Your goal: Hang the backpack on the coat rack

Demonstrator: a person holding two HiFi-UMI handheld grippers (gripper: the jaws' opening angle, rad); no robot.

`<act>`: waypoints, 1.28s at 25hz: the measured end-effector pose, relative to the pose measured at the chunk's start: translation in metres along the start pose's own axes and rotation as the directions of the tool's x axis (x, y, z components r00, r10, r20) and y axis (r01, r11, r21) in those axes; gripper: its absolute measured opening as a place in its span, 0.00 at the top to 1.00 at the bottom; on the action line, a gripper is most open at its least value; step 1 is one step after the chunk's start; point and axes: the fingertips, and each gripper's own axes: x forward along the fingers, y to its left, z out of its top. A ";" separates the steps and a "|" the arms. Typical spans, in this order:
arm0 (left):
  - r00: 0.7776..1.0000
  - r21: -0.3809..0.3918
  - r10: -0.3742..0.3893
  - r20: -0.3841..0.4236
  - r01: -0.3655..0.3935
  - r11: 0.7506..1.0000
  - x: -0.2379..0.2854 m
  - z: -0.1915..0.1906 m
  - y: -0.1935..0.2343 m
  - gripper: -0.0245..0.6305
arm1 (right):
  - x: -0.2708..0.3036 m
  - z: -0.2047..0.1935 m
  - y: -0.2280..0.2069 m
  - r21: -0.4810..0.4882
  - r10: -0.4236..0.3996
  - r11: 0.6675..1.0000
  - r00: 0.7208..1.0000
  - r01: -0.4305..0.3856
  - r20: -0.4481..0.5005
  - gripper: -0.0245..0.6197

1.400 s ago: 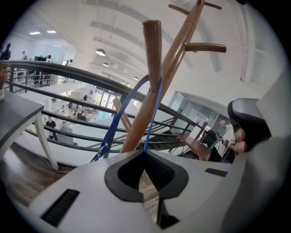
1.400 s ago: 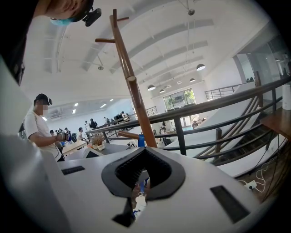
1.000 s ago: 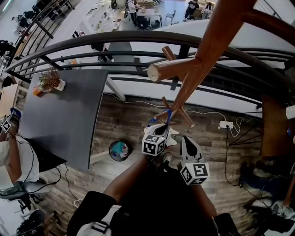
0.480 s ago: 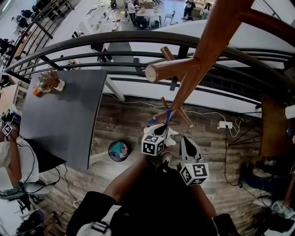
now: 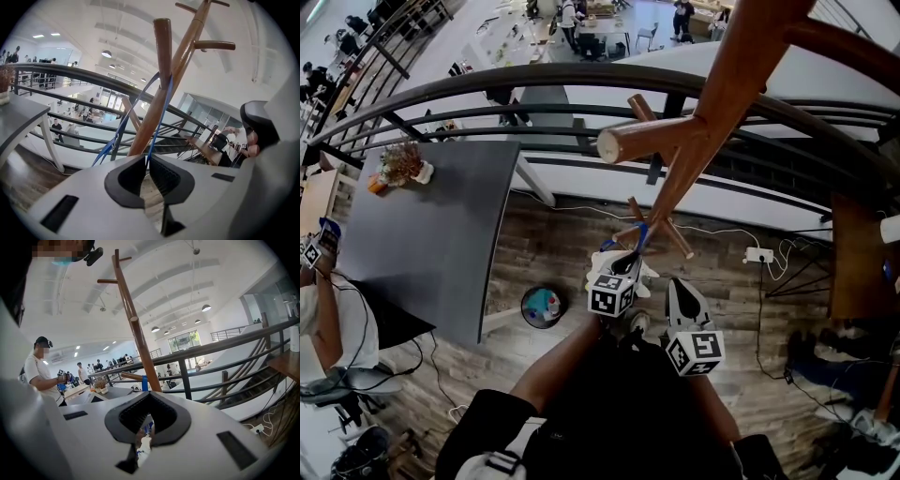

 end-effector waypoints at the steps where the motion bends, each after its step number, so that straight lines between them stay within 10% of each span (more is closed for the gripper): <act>1: 1.000 0.000 0.002 0.000 -0.002 1.000 0.000 0.000 0.000 0.94 | 0.000 0.000 0.000 0.000 0.000 1.000 1.000 0.000 0.000 0.94; 32: 0.999 0.017 0.030 0.018 -0.031 0.999 -0.020 -0.006 0.004 0.92 | -0.010 -0.009 0.012 -0.013 0.006 1.000 1.000 -0.006 0.014 0.94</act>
